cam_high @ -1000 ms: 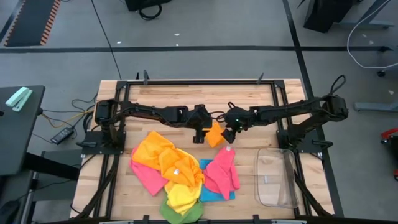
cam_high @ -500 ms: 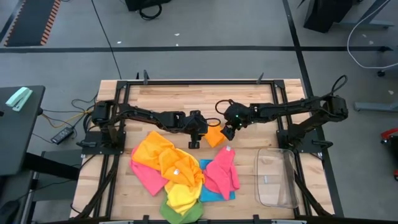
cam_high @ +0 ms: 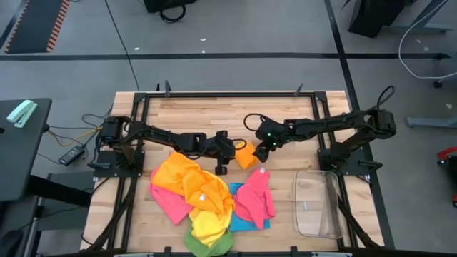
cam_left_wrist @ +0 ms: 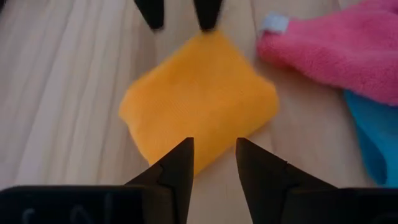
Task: Fold microfiber towels
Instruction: Put the folded orange towel into the transparent bin
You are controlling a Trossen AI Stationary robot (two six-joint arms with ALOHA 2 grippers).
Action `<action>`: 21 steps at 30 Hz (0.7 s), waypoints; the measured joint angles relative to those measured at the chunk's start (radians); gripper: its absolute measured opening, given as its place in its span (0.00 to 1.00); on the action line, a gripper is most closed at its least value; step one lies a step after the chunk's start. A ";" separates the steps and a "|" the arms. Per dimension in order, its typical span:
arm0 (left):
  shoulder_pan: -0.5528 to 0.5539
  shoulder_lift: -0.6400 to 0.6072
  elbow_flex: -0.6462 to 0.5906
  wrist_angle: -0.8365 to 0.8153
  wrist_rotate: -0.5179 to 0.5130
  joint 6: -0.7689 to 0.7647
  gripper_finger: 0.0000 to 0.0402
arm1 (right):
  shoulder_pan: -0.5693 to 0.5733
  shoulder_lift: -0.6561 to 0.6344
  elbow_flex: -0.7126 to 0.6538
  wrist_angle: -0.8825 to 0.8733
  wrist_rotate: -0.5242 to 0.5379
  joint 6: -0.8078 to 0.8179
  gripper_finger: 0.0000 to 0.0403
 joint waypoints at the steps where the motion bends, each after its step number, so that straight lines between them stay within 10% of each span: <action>1: 0.001 0.000 -0.007 0.000 0.000 -0.013 0.32 | -0.006 0.007 0.005 -0.002 -0.002 0.002 0.71; 21: -0.023 -0.080 -0.183 0.086 -0.004 -0.046 0.28 | -0.076 0.295 0.307 -0.309 -0.108 -0.066 0.71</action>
